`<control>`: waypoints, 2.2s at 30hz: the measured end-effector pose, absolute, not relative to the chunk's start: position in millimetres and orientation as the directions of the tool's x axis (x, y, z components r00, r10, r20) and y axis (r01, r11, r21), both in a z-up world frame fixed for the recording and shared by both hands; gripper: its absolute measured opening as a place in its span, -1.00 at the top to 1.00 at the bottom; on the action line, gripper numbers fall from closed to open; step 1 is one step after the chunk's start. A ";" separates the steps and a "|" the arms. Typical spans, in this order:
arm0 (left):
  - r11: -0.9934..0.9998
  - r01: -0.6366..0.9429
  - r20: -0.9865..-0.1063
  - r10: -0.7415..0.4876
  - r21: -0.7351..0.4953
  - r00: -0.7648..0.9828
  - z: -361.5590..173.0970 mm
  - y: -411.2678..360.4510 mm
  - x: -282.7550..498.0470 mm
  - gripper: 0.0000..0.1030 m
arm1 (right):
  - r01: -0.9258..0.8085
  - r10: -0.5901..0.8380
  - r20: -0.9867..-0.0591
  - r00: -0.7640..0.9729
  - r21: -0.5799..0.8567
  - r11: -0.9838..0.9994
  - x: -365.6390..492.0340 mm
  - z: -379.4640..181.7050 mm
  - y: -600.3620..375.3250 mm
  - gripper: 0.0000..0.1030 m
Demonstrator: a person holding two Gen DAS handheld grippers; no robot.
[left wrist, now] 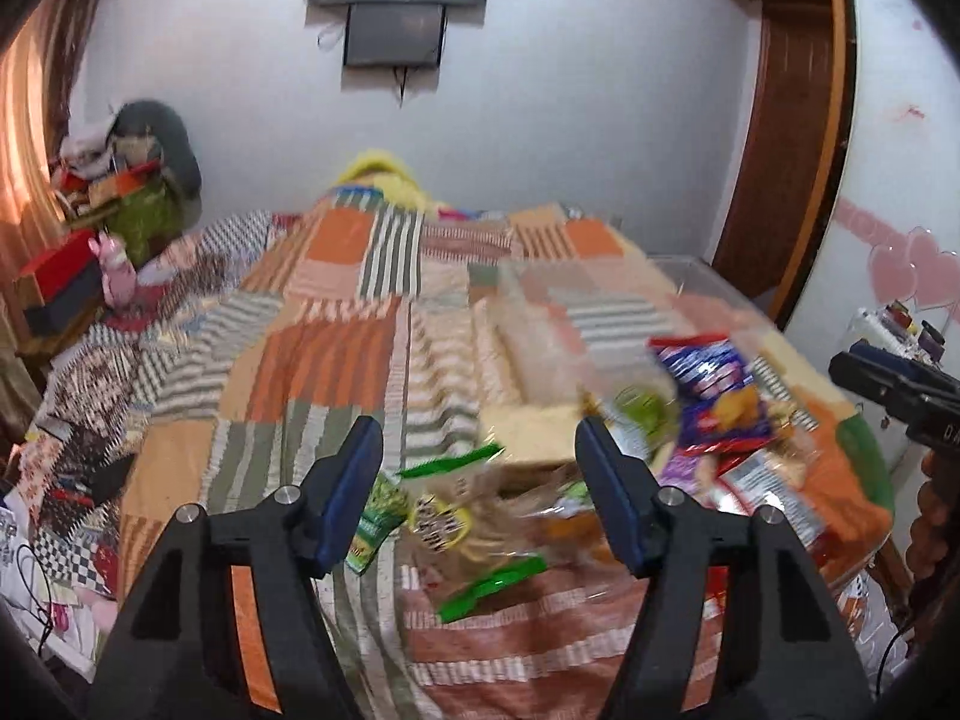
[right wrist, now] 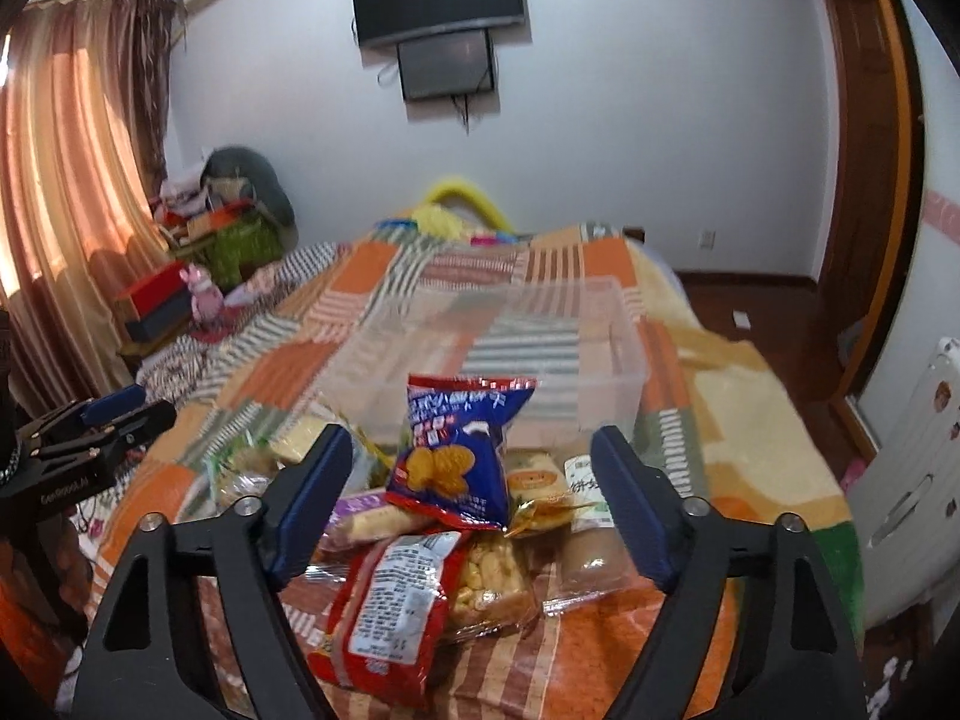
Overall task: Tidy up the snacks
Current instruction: 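Grasp the clear cracker bag with left tool while right tool grasps blue biscuit bag, then carry both bags over the clear box and open both tools to drop them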
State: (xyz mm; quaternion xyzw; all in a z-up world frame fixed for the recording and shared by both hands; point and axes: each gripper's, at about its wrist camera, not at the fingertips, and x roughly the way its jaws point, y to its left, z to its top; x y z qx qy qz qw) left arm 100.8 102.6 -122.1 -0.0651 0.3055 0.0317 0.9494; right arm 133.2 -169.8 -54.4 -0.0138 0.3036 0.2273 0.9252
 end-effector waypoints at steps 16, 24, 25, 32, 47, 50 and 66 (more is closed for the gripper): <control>0.981 -0.103 -0.733 -0.050 -0.163 0.678 -201.8 122.5 147.2 -0.30 | -0.442 0.416 -0.712 0.565 0.164 0.882 185.5 -90.8 -139.3 -0.45; 0.983 -0.117 -0.783 -0.041 -0.144 0.620 -228.7 122.2 159.9 -0.30 | -0.449 0.399 -0.767 0.503 0.162 0.879 192.4 -104.9 -133.9 -0.26; 0.981 -0.119 -0.784 -0.047 -0.153 0.619 -230.8 122.8 159.5 -0.22 | -0.454 0.399 -0.775 0.491 0.163 0.876 193.7 -107.6 -133.5 -0.21; 0.979 -0.121 -0.784 -0.057 -0.167 0.619 -229.4 124.1 151.0 0.06 | -0.464 0.406 -0.765 0.499 0.160 0.871 193.5 -105.3 -134.3 -0.04; 0.984 -0.102 -0.684 -0.027 -0.147 0.729 -150.5 103.9 142.4 0.07 | -0.489 0.479 -0.679 0.555 0.200 0.849 181.3 -70.8 -152.9 0.04; 0.986 -0.081 -0.648 -0.032 -0.143 0.761 -131.8 92.7 150.5 0.07 | -0.493 0.491 -0.650 0.580 0.201 0.847 181.3 -58.7 -159.5 0.04; 0.983 -0.021 -0.569 -0.089 -0.184 0.818 -81.9 46.6 242.3 0.07 | -0.441 0.462 -0.573 0.677 0.187 0.878 225.1 -38.4 -177.3 0.04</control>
